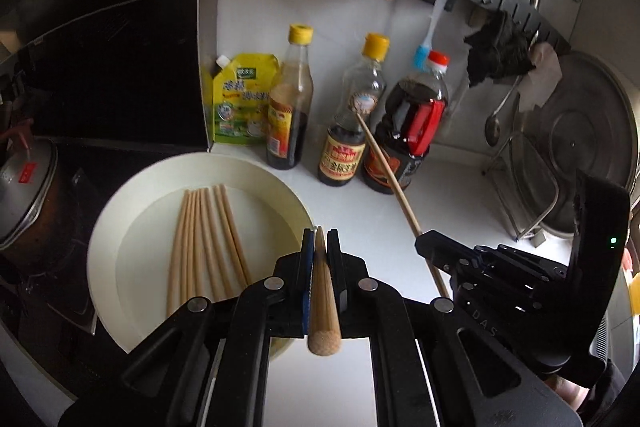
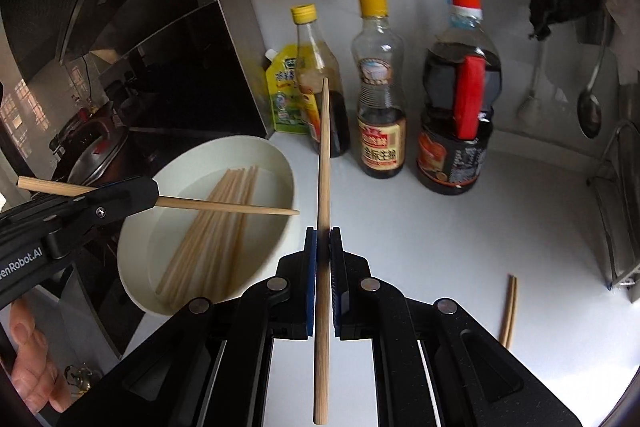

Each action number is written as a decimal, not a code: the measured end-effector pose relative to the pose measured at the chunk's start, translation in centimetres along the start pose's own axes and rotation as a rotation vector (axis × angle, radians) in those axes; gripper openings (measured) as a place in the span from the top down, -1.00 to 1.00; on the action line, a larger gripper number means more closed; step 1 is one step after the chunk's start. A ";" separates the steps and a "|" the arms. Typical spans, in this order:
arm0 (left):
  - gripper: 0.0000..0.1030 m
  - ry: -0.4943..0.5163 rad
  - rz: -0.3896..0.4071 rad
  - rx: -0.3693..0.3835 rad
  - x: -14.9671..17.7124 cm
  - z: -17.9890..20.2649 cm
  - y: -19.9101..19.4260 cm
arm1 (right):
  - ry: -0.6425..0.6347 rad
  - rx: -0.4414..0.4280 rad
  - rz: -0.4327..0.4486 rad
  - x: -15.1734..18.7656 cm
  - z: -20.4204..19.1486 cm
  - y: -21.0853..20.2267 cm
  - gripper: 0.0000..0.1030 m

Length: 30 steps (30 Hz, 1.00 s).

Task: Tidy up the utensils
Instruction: 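Carry the held chopsticks with both tools over the white basin, then open both tools to drop the chopsticks into the white basin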

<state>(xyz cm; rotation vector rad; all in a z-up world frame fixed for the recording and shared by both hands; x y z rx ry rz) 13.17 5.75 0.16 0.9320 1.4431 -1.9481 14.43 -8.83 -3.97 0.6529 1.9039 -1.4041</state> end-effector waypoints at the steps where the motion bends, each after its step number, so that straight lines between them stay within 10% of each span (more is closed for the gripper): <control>1: 0.86 -0.006 0.012 -0.001 -0.6 -0.7 -0.3 | -0.004 -0.010 0.002 -0.6 -0.7 0.5 0.88; 30: 0.77 -0.052 -0.209 -0.256 5.5 -16.2 9.1 | 0.031 -0.116 -0.370 2.8 -10.5 15.2 0.88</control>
Point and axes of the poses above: each gripper's, at about its wrist camera, not at the fingertips, and y roughly the way its jaws point, z to its right, x to its underside, the point moved 5 cm from there along y, roughly the way its jaws point, and after that the axes turned 8 degrees about z, right-handed, at the moved point
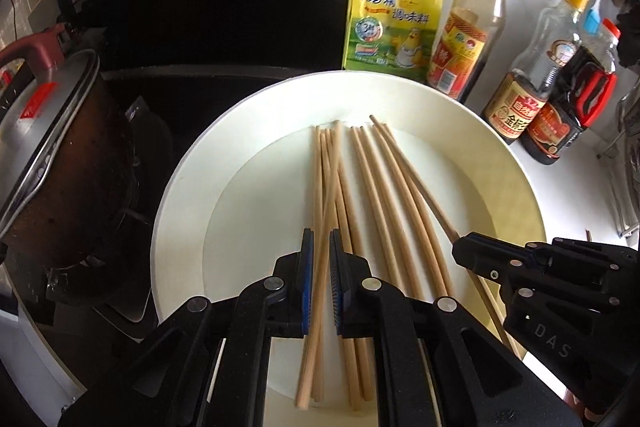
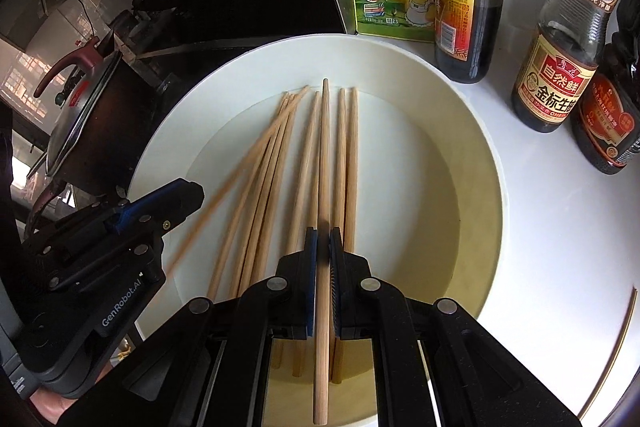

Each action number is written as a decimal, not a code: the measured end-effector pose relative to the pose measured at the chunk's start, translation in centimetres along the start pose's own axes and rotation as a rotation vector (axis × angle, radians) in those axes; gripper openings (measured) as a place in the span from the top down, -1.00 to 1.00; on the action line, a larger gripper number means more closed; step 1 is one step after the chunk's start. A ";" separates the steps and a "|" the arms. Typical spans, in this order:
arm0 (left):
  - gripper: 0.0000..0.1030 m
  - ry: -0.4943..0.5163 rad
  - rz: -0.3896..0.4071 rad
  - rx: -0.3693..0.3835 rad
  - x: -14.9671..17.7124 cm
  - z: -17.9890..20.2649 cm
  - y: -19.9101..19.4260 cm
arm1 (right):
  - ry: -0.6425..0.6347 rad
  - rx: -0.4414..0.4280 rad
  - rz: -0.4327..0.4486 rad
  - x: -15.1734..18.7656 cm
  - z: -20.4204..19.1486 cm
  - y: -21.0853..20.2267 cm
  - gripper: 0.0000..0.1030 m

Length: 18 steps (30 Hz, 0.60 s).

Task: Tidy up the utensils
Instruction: 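Open both tools to drop the chopsticks into the white basin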

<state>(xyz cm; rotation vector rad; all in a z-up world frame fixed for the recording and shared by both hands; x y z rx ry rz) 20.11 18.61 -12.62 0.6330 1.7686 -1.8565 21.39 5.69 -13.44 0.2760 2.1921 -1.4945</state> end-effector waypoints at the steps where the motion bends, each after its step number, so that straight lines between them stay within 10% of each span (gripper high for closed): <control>1: 0.56 -0.007 -0.001 -0.003 0.0 -0.2 0.0 | 0.006 -0.004 0.003 0.0 0.1 0.0 0.88; 6: -0.46 -0.029 0.054 -0.036 -0.7 -1.0 -1.4 | 0.010 0.006 0.045 -0.4 0.3 -1.1 0.60; 18: -0.55 -0.069 0.053 -0.065 0.2 -1.7 -4.1 | 0.014 0.028 0.097 1.0 0.6 -4.5 0.49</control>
Point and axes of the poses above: each gripper's, at about its wrist camera, not at the fingertips, and y roughly the way its jaws point, z to its right, x to its underside, the point moved 5 cm from there along y, roughly the way its jaws point, and after that the axes turned 8 degrees about z, right-handed, at the moved point
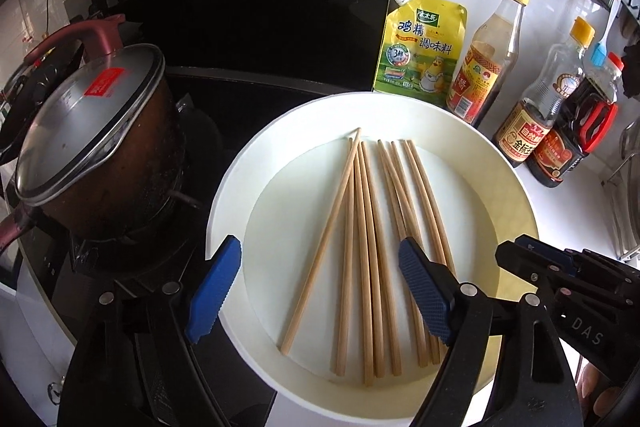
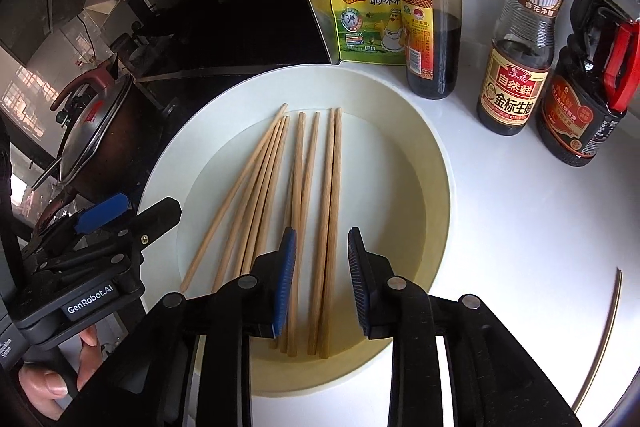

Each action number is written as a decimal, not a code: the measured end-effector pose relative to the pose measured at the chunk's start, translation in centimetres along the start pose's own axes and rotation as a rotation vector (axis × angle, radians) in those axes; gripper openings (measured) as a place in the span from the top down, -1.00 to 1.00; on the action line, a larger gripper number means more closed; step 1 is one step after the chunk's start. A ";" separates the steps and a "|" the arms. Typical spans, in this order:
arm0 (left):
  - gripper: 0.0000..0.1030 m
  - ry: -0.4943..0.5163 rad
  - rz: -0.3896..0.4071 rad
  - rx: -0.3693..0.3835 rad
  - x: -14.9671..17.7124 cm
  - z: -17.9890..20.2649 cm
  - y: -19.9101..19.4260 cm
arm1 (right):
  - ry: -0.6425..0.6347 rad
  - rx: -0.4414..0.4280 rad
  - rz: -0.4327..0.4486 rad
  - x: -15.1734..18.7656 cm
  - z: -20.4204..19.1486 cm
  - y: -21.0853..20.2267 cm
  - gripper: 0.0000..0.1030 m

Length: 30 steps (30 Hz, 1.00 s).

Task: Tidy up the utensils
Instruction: 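Open both tools to drop the chopsticks into the white basin, then move both open tools back to the last two chopsticks on the counter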

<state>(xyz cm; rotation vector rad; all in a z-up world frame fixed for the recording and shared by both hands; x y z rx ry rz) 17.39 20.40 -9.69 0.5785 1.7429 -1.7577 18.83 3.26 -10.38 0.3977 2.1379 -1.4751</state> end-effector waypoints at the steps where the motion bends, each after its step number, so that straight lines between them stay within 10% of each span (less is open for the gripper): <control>1: -0.56 -0.004 -0.001 0.001 0.2 0.0 -0.2 | 0.000 0.001 0.003 0.2 0.1 -0.4 0.49; 30: -0.58 0.125 0.019 0.140 5.5 12.7 -7.4 | 0.109 0.108 0.111 8.8 9.3 -12.9 0.26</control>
Point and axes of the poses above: each gripper's, at about its wrist camera, not at the fingertips, and y roughly the way its jaws point, z to its right, x to its underside, the point moved 5 cm from there along y, roughly the way its jaws point, and after that the axes turned 8 degrees about z, right-handed, at the moved point
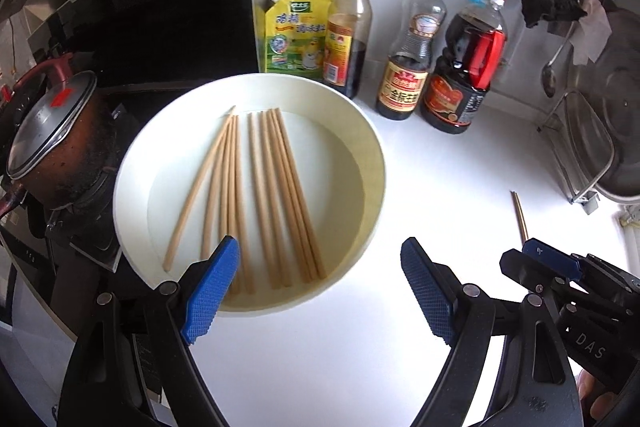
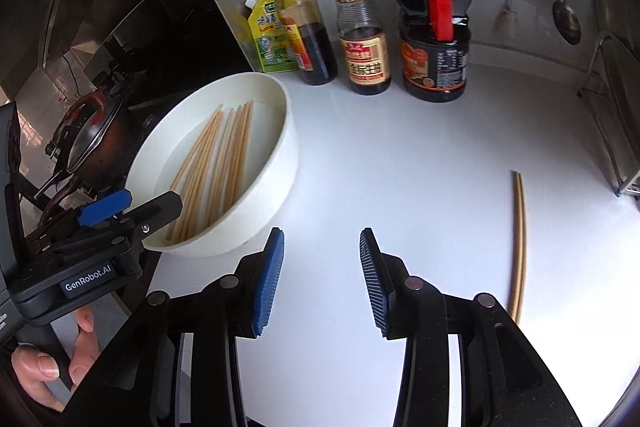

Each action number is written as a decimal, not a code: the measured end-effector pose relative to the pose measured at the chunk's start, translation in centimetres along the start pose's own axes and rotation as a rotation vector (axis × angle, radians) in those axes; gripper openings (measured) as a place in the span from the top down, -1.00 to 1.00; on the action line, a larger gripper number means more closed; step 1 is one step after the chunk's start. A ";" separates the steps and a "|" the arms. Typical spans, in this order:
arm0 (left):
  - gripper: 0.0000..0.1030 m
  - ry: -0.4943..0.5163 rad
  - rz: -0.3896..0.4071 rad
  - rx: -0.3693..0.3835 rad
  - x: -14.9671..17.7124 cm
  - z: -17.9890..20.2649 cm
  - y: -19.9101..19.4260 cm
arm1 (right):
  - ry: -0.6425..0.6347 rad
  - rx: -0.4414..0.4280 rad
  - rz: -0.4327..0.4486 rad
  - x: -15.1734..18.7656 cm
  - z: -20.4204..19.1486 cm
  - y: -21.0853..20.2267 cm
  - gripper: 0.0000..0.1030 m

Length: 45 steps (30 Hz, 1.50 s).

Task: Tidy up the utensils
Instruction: 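Move both open tools back to the last two chopsticks on the counter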

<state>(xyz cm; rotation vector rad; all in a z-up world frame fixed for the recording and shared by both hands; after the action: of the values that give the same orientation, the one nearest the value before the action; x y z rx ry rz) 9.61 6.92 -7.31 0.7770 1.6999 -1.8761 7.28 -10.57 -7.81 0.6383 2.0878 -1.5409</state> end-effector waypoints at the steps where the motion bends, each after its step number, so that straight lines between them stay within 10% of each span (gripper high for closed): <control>1: -0.58 0.007 -0.001 0.010 0.1 0.7 0.0 | 0.007 0.011 0.003 0.3 0.8 -0.5 0.26; 19: -0.60 0.130 -0.070 0.152 4.0 13.7 3.0 | 0.136 0.248 0.016 6.1 16.8 -3.4 0.20; 45: -0.60 0.151 -0.124 0.127 7.6 17.2 7.0 | 0.038 0.251 0.021 8.8 18.8 1.2 0.20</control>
<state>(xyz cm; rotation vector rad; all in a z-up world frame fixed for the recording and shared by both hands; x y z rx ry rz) 7.45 -10.79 -16.50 0.9019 1.7696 -2.0732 2.86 -27.47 -19.06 0.7804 1.9231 -1.8089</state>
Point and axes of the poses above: each gripper's, at about its wrist camera, not at the fingertips, and y roughly the way its jaws point, z to its right, x to its underside, the point moved 5 cm from there along y, roughly the way its jaws point, and after that the axes turned 8 degrees about z, right-handed, at the moved point
